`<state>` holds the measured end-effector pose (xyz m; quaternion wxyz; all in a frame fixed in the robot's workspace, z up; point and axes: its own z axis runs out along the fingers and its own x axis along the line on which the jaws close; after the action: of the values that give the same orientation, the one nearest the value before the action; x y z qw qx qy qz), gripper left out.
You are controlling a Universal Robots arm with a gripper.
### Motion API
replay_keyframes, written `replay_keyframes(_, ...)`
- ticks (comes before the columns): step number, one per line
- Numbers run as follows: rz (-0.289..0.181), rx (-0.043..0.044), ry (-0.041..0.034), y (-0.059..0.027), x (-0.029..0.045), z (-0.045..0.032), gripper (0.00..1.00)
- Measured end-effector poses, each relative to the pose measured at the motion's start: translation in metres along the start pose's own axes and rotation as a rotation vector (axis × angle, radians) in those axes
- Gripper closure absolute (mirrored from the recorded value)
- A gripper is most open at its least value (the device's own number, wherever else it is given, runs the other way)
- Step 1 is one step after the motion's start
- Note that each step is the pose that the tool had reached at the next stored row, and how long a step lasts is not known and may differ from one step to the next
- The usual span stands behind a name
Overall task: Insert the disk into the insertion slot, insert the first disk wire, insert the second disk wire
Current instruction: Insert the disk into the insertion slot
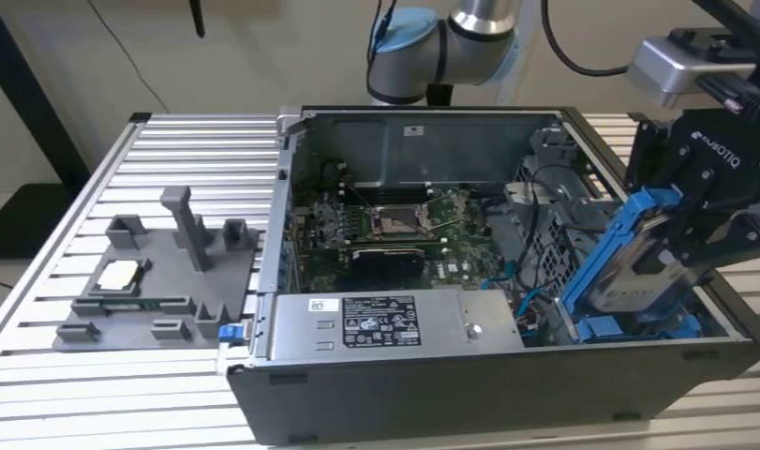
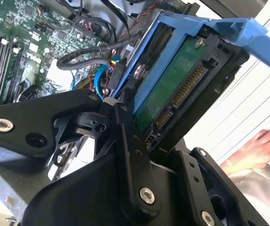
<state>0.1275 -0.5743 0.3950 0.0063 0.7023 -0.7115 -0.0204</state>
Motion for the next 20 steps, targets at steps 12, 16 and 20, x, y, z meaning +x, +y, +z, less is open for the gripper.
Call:
replay_keyframes(12,0.0,-0.0035,-0.0023,0.0002,0.0,-0.0045,0.53)
replay_keyframes(16,0.0,-0.0027,-0.0103,0.0002,0.0,-0.0045,0.51)
replay_keyframes(20,0.005,0.0008,-0.0244,0.0016,-0.0001,-0.004,0.4)
